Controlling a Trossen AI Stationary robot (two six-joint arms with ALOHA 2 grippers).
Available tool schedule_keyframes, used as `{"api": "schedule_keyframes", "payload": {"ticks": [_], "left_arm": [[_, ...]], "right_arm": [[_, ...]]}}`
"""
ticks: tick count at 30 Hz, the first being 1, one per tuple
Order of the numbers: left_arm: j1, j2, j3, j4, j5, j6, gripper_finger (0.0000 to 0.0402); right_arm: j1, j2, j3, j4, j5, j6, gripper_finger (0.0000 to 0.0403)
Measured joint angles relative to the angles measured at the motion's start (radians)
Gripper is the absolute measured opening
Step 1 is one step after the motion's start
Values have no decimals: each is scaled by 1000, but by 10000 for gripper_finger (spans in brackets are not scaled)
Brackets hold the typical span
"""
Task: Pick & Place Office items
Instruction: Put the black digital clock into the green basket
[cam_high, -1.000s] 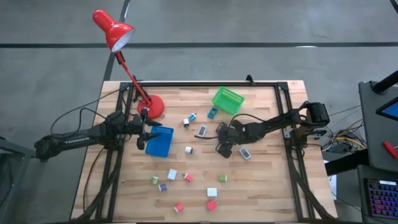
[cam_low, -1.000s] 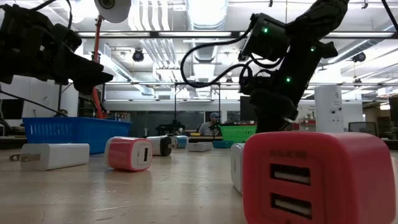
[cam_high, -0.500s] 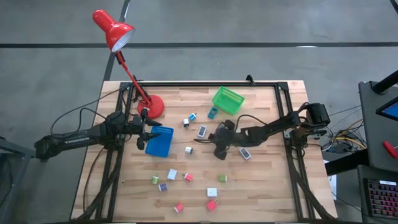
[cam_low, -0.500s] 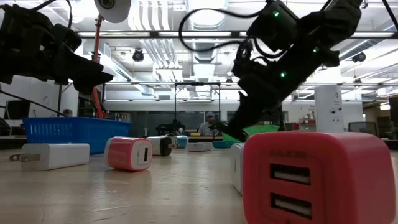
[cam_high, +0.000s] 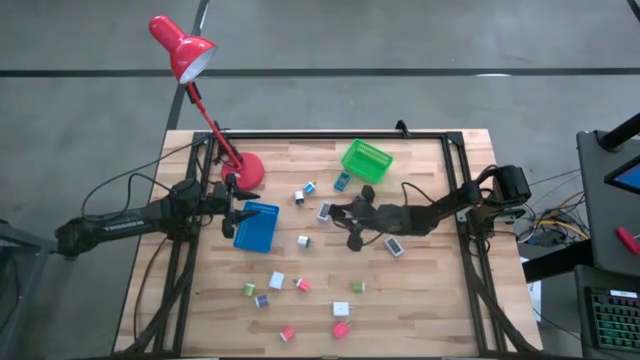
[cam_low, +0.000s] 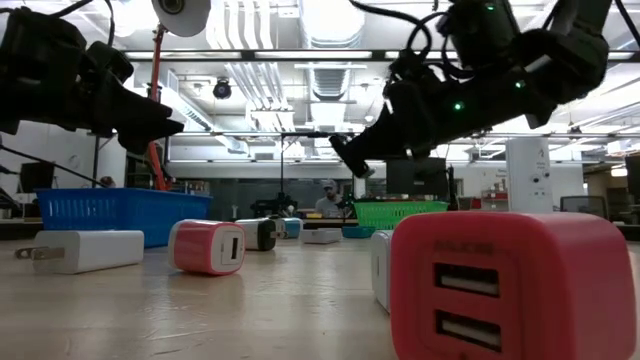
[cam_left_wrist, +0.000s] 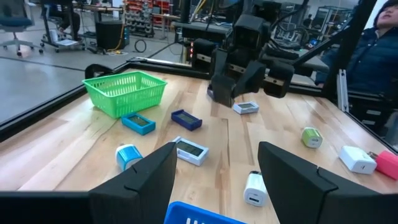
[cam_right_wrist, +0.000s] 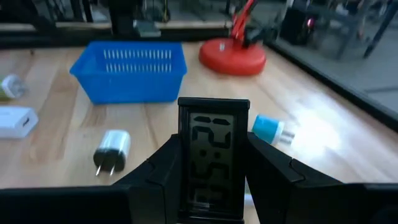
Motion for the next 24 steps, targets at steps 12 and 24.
{"api": "schedule_keyframes", "payload": {"ticks": [12,24], "left_arm": [[0,0,0,8,-23,40,234],[0,0,0,8,-23,37,234]], "right_arm": [[-40,-2,-133,393,-133,-140,132],[-71,-2,-142,432,-248,-177,132]]}}
